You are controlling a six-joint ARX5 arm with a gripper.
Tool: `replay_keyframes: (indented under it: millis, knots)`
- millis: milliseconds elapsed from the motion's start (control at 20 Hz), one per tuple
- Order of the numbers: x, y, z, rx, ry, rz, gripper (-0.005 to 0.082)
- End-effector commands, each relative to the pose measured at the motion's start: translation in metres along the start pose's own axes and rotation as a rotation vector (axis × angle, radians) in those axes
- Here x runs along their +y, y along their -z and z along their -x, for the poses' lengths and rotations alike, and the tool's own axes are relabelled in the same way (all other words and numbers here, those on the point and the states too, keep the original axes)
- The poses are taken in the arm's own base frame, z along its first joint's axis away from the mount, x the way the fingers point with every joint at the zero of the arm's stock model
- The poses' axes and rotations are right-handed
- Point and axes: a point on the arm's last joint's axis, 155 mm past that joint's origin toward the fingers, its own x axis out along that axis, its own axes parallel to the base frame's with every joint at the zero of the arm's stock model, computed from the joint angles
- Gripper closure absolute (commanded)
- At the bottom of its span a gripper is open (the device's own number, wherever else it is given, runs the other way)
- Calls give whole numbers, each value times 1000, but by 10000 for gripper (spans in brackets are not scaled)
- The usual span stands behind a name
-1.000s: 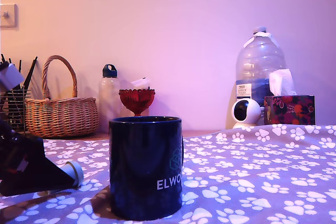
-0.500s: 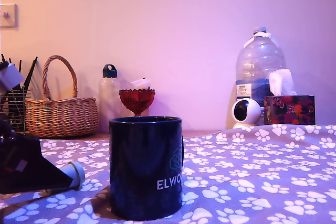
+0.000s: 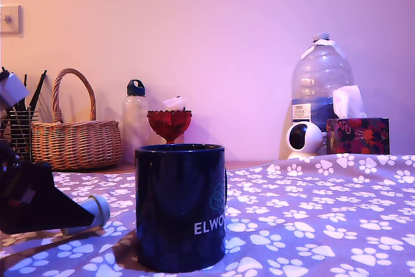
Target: Pick the coffee capsule and then drop it inside the coffee cup in front of you
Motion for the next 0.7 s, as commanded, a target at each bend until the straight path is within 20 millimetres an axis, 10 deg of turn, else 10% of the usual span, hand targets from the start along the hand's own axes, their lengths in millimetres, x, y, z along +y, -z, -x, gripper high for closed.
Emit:
replay_keyframes:
  millis: [0,650]
  knots:
    - [-2,-20,3,-61,9,0,594]
    - [-39,-91,55,-244,97,-20,591]
